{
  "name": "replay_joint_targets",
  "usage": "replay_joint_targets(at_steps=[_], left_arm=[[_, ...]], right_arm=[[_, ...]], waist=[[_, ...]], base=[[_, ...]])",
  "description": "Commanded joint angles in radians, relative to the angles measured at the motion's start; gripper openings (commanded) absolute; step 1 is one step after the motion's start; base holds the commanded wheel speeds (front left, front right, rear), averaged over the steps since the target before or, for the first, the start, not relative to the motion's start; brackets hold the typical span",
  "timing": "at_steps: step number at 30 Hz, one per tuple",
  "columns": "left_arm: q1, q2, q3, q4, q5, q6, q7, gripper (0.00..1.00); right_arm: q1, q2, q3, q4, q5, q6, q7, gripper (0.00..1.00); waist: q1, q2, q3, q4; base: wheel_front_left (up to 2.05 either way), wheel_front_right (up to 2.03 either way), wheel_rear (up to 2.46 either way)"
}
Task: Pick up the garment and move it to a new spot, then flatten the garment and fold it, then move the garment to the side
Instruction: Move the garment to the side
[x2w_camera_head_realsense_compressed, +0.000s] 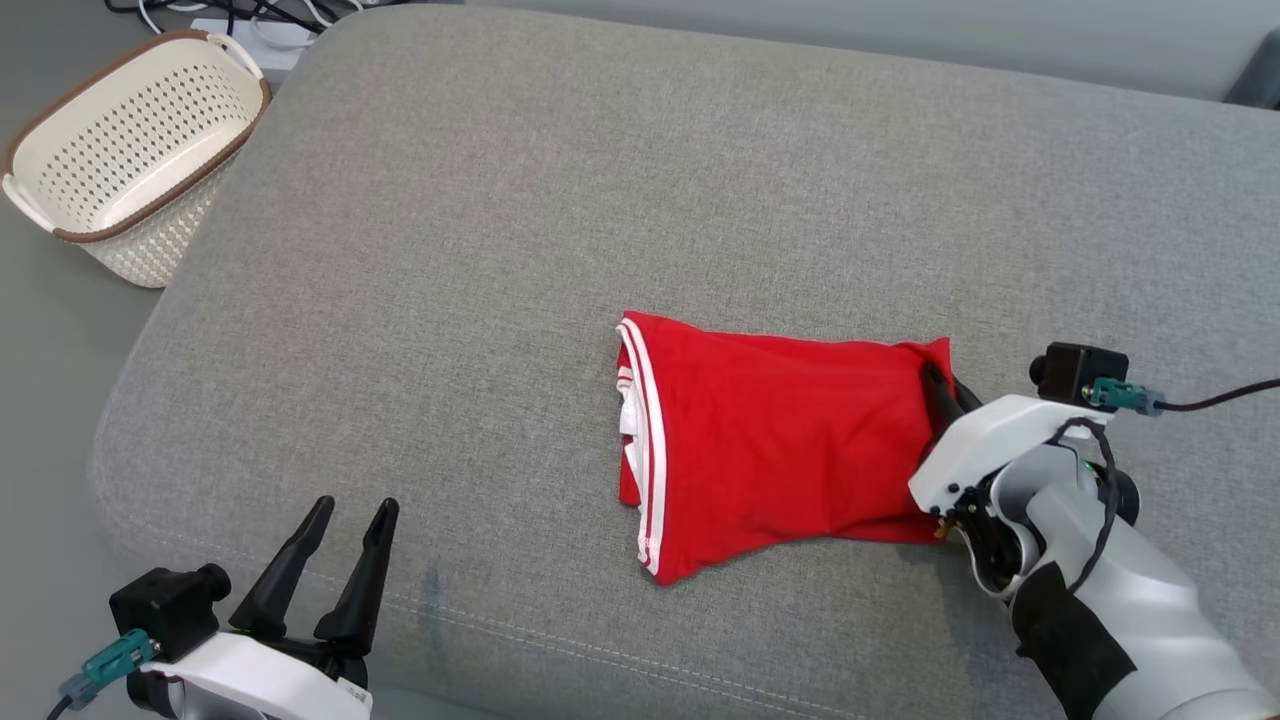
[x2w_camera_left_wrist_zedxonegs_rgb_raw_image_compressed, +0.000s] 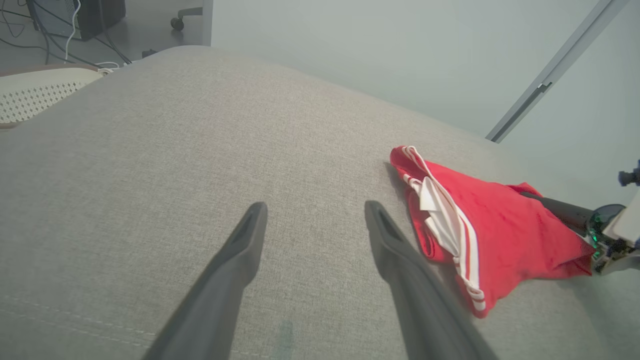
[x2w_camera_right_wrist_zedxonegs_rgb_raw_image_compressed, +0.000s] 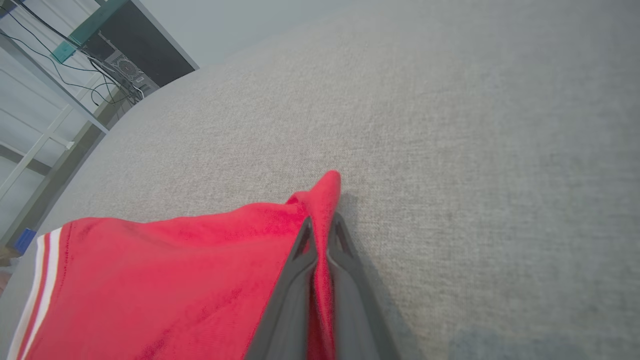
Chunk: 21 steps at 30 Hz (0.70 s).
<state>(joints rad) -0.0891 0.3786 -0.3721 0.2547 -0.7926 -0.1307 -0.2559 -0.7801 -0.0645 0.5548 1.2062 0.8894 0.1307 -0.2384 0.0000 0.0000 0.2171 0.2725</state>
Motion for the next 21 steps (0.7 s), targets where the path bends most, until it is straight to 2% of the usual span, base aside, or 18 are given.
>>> replay_joint_targets(at_steps=[1,6,12,21], left_arm=[[-0.045,0.035,0.041,-0.017,-0.006,0.000,-0.006,1.00],[-0.028,0.015,0.066,-0.010,0.012,0.000,-0.006,1.00],[-0.002,-0.026,0.095,-0.001,0.055,0.000,-0.006,1.00],[0.034,-0.079,0.119,0.013,0.118,0.000,-0.006,1.00]], right_arm=[[-0.019,0.014,0.015,-0.029,-0.001,0.000,-0.017,0.00],[-0.045,0.014,-0.052,-0.168,-0.102,0.000,-0.023,0.00],[0.046,0.008,-0.076,-0.426,-0.208,0.000,-0.023,0.00],[0.211,-0.059,-0.094,-0.677,-0.194,0.000,0.072,0.00]], waist=[[0.0000,0.0000,-0.006,-0.003],[0.0000,0.0000,-0.060,-0.030],[0.0000,0.0000,-0.139,-0.087],[0.0000,0.0000,-0.220,-0.220]], base=[[0.00,0.00,0.00],[0.00,0.00,0.00],[0.00,0.00,0.00],[0.00,0.00,0.00]])
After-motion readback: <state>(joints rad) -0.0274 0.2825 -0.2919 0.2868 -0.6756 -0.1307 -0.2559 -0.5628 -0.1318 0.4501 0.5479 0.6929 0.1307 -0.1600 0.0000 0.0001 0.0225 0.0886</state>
